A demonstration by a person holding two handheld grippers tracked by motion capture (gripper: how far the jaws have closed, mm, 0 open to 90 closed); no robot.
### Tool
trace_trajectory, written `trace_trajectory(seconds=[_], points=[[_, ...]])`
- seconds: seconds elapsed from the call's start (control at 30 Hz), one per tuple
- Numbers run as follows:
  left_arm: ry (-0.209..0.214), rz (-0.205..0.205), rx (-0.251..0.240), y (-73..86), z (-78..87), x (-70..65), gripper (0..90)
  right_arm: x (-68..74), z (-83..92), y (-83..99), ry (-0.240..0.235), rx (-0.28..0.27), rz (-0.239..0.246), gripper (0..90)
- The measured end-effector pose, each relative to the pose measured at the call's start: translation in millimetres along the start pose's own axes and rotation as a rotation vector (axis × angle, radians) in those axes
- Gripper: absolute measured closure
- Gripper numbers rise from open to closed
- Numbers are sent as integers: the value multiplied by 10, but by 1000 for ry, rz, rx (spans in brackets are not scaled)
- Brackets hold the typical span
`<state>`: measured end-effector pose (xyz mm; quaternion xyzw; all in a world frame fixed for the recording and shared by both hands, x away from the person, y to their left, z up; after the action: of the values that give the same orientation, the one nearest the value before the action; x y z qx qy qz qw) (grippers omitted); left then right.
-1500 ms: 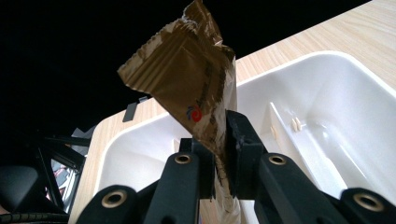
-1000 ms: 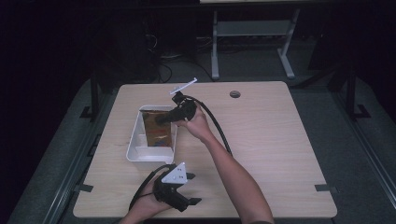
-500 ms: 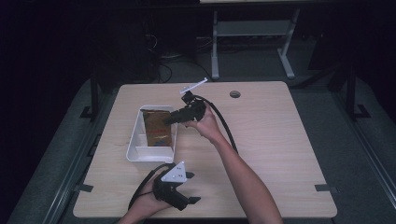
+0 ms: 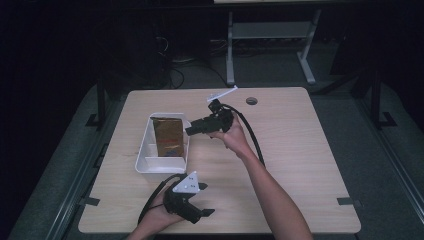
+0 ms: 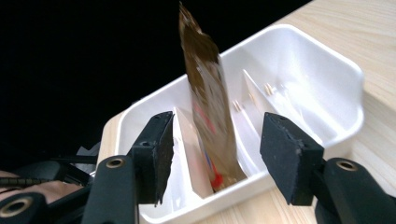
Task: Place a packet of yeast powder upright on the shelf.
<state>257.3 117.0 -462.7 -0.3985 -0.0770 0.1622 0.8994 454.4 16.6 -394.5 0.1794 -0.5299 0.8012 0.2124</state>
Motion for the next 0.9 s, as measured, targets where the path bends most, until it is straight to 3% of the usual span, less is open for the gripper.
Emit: trace_trajectory(seconds=[0.47,0.9], points=[[-4,8,2,9,-5,25,190,1,387,262,29,-34,-21,422],[1,5,13,6,-42,11,189,88,751,545,57,-50,-34,409]])
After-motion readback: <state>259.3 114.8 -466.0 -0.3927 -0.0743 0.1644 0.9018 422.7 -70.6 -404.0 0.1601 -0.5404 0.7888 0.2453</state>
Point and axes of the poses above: each handheld gripper's, and its own axes: z roughly backward along the jaws, y roughly out of its underside, x roughly to its left, the point moved 4 cm from there along -z, roughly forward along the jaws, and after that the axes turned 6 degrees about -y, right-handed, at the moved point
